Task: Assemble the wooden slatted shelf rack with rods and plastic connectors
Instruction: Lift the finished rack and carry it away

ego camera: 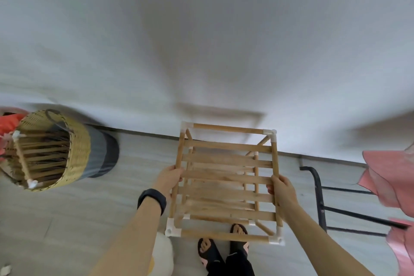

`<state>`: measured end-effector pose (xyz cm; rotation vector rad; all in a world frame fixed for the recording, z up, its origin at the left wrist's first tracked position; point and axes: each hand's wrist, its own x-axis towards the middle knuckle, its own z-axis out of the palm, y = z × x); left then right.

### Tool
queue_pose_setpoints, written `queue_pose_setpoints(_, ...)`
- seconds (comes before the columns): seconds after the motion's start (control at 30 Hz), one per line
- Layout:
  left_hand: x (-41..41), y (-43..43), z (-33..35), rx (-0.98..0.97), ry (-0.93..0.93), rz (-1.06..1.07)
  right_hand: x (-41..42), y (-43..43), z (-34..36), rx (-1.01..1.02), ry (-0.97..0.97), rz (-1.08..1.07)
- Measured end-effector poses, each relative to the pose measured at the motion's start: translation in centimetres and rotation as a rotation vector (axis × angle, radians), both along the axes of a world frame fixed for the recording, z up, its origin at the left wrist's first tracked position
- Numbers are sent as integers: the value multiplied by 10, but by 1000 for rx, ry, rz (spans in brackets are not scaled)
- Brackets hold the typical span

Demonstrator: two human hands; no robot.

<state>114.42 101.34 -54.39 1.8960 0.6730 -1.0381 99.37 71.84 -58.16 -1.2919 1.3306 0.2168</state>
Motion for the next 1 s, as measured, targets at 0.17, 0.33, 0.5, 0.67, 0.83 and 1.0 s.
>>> queue_pose_setpoints(0.17,38,-18,-46,-11,-32,11,29,-6,-41,-22,-3,-115)
queue_pose_setpoints(0.33,69,-33,-82,46,-74,11,57,-14,-72,-18,10,-179)
queue_pose_setpoints(0.5,68,-34,-106,65,-29,44,58,-11,-93,-4,1,-191)
queue_pose_setpoints(0.67,62,-34,-119,105,-73,72,58,-3,-102,36,-16,-228)
queue_pose_setpoints(0.83,68,-29,-115,101,-54,8,60,1,-108,19,-6,-177)
queue_pose_setpoints(1.0,62,-39,-91,221,-102,-276,57,-4,-95,-69,90,161)
